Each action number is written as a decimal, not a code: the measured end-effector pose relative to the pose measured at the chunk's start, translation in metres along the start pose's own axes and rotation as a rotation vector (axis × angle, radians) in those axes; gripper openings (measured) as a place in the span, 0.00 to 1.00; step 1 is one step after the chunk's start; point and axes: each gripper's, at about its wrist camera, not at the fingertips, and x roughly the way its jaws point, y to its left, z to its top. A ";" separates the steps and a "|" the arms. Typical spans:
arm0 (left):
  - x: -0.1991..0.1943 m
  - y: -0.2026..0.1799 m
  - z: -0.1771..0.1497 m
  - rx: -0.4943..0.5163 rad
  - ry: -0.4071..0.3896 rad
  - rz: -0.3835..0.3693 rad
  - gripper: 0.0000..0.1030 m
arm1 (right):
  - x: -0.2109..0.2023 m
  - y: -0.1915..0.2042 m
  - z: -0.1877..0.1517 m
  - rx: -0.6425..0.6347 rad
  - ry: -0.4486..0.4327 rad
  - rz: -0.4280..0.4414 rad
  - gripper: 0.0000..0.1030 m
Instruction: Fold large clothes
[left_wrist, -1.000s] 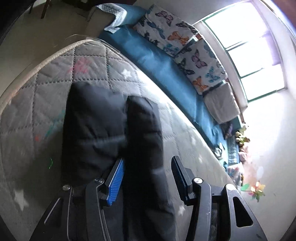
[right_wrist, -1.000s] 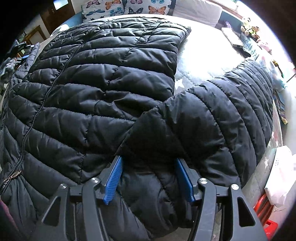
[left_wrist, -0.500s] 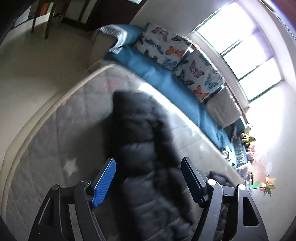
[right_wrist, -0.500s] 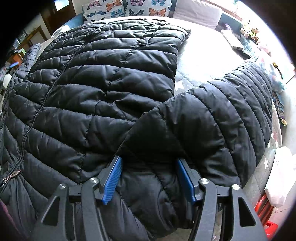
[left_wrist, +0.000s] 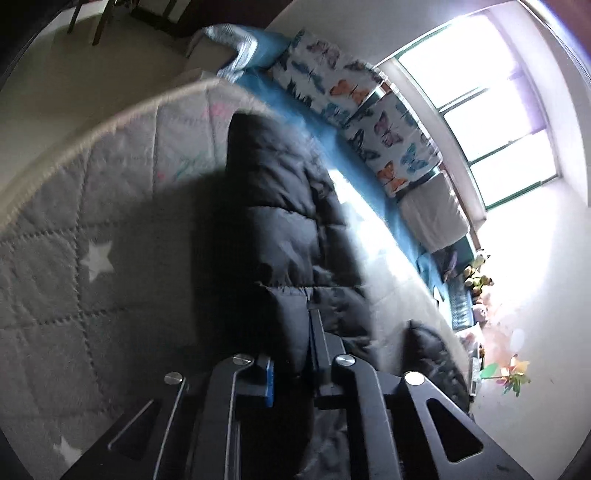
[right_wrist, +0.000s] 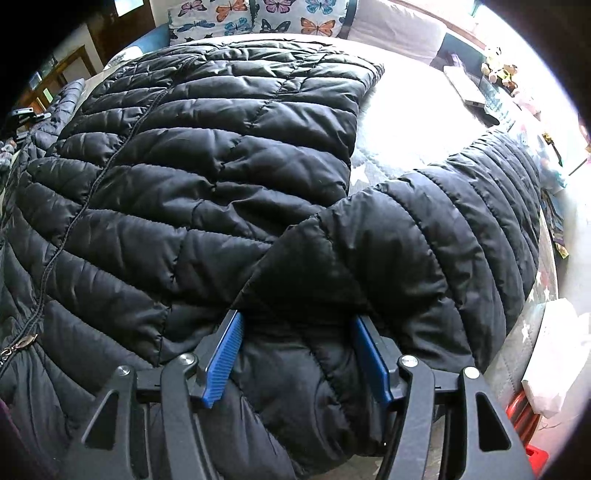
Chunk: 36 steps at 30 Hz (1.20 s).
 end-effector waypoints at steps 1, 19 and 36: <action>-0.013 -0.014 -0.002 0.027 -0.028 -0.008 0.11 | -0.001 0.001 0.000 -0.001 -0.005 0.000 0.65; -0.139 -0.335 -0.235 0.634 -0.061 -0.202 0.10 | -0.063 -0.012 -0.024 -0.021 -0.254 0.069 0.65; 0.015 -0.355 -0.515 0.942 0.459 -0.109 0.18 | -0.079 -0.043 -0.067 0.085 -0.289 0.197 0.65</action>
